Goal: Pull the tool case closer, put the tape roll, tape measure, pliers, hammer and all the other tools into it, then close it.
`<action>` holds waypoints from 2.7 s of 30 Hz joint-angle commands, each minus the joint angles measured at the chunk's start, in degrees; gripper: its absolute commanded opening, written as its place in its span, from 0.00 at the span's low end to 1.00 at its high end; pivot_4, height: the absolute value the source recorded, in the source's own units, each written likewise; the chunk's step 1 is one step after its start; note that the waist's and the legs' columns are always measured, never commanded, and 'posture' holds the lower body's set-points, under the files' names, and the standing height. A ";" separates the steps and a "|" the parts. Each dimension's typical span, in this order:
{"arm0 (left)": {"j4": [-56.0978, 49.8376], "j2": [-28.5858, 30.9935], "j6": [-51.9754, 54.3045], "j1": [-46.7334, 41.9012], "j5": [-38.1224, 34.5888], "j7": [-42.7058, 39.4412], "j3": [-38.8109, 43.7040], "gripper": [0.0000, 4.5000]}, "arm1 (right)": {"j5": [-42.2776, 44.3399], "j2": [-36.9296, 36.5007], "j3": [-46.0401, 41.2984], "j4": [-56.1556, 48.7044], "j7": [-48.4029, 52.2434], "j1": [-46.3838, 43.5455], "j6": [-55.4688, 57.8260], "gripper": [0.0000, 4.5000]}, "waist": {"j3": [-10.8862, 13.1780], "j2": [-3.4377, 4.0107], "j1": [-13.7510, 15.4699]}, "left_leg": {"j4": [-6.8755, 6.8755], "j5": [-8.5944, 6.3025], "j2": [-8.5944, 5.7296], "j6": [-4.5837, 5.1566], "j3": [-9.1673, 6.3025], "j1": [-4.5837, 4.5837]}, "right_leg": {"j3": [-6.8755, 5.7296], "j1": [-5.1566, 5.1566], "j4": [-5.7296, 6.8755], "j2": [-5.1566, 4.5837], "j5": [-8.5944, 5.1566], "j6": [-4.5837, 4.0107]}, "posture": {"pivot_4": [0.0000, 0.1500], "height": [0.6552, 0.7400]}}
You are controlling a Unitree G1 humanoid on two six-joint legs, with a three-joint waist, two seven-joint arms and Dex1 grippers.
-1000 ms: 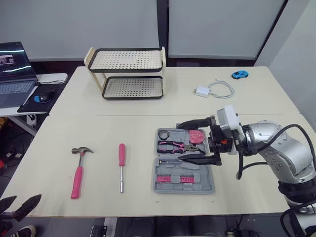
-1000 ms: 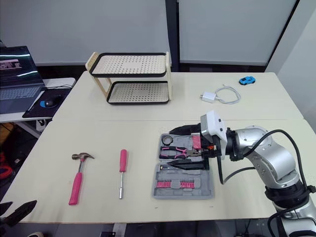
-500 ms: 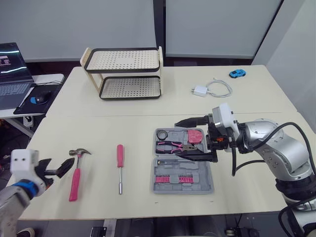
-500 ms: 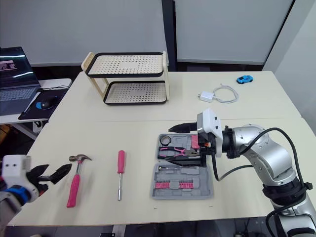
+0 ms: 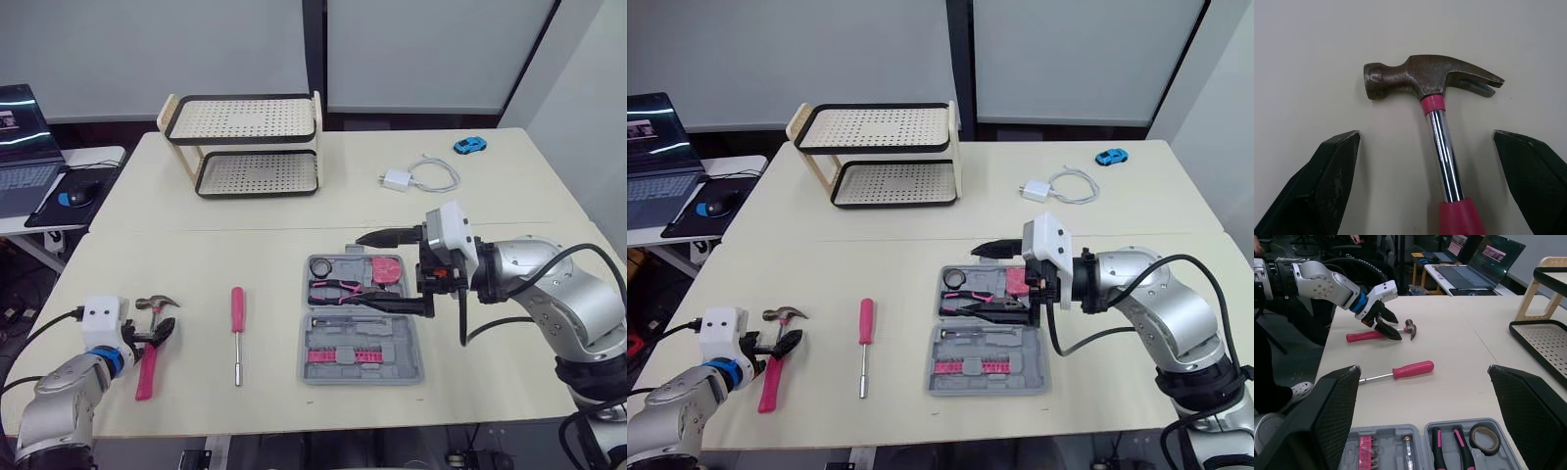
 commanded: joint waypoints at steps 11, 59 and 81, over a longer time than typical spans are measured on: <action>4.86 -1.38 -2.49 -3.46 1.12 0.08 -0.82 0.48 | 0.72 -0.71 -1.62 -2.94 -1.53 -0.08 0.62 1.00 | 0.00 0.02 0.01 | 0.01 0.00 -0.01 0.00 -0.01 0.03 | -0.01 0.00 0.03 0.00 0.00 0.00 | 1.00 1.00; -45.53 8.22 33.11 -40.08 0.93 -26.07 -56.57 0.01 | -0.82 -17.76 -15.89 -10.46 0.94 23.23 2.24 1.00 | 0.33 0.14 0.15 | 0.22 0.00 0.07 0.01 -0.02 -0.45 | -0.01 0.06 0.01 0.39 -0.01 0.01 | 1.00 1.00; -24.54 -15.88 28.97 -46.49 12.45 -18.44 -71.36 0.01 | 4.77 -22.16 -22.39 -18.96 -3.19 32.19 12.30 1.00 | 0.38 0.10 1.39 | 1.02 0.08 0.05 -0.13 -0.19 -0.80 | -0.09 0.16 0.05 0.34 0.06 0.12 | 1.00 1.00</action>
